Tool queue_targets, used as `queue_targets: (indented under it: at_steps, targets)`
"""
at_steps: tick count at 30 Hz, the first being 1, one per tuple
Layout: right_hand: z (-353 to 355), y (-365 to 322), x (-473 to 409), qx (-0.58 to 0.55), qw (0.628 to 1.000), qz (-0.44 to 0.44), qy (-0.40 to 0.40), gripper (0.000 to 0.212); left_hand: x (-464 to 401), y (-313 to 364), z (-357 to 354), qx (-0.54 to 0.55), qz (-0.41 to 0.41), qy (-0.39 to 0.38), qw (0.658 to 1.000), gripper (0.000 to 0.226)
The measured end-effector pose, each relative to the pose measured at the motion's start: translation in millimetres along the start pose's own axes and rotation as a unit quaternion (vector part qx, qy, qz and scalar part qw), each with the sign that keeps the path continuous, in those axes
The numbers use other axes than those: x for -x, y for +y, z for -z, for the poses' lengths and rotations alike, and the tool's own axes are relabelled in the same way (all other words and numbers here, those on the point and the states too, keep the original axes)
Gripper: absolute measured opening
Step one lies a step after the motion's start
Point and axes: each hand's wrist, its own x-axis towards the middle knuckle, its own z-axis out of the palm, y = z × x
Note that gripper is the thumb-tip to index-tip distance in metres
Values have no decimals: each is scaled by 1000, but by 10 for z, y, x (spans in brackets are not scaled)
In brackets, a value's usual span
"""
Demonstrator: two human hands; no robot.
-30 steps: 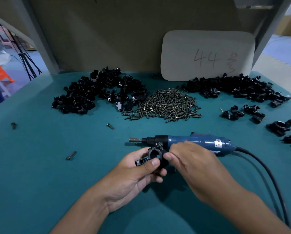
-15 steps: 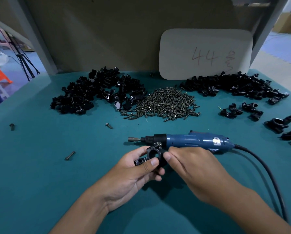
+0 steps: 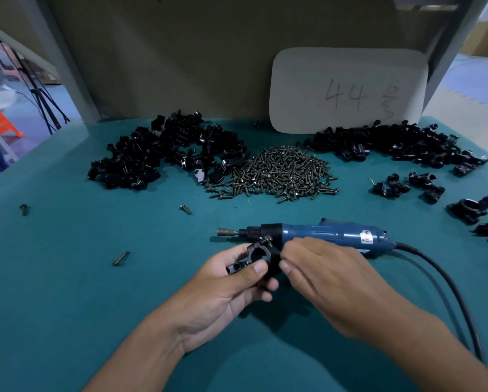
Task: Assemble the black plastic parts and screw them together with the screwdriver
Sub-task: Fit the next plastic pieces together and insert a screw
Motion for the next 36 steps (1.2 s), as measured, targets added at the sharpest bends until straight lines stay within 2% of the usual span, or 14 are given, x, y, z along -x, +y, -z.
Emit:
queue_targets:
  at_steps: [3, 7, 11, 17, 19, 21, 23, 24, 27, 29, 31, 33, 35, 36]
  targets:
    - [-13, -2, -8, -6, 1000, -7, 5, 27, 5, -1, -3, 7, 8, -2, 1000, 31]
    - [-28, 32, 4, -53, 997, -33, -49, 40, 10, 7, -2, -21, -3, -2, 1000, 45]
    - [-28, 39, 18, -79, 994, -59, -57, 55, 8, -10, 10, -69, -21, -1, 997, 38]
    - [-75, 25, 27, -133, 989, -64, -27, 32, -11, -8, 10, -103, -46, 17, 993, 43]
    - [-76, 26, 32, -139, 987, -70, -32, 30, -17, -13, 2, -110, -56, 25, 992, 45]
    - [-74, 40, 18, -209, 972, -106, -22, 35, -25, -7, -1, -99, -70, 41, 992, 45]
    - [-53, 70, -23, -321, 929, -183, 13, 39, -23, 7, -3, -86, -86, 62, 991, 44]
    - [-17, 92, -63, -389, 890, -239, 28, 41, -22, 15, 0, -82, -95, 71, 990, 45]
    - [122, 165, -153, -571, 717, -399, 2, 38, -17, 37, 12, -90, -119, 92, 985, 44]
    - [213, 182, -145, -635, 617, -464, -24, 28, -20, 50, 25, -138, -139, 105, 975, 43]
    - [276, 133, -100, -666, 527, -527, -15, 23, -19, 56, 45, -202, -166, 129, 957, 41]
    - [282, 73, -48, -655, 469, -593, 4, 27, -23, 28, 78, -277, -200, 181, 922, 34]
    - [262, 47, -86, -606, 454, -653, 9, 45, -12, 4, 87, -340, -250, 239, 875, 33]
    - [250, 38, -133, -579, 461, -673, 7, 50, -6, -12, 80, -353, -273, 254, 858, 36]
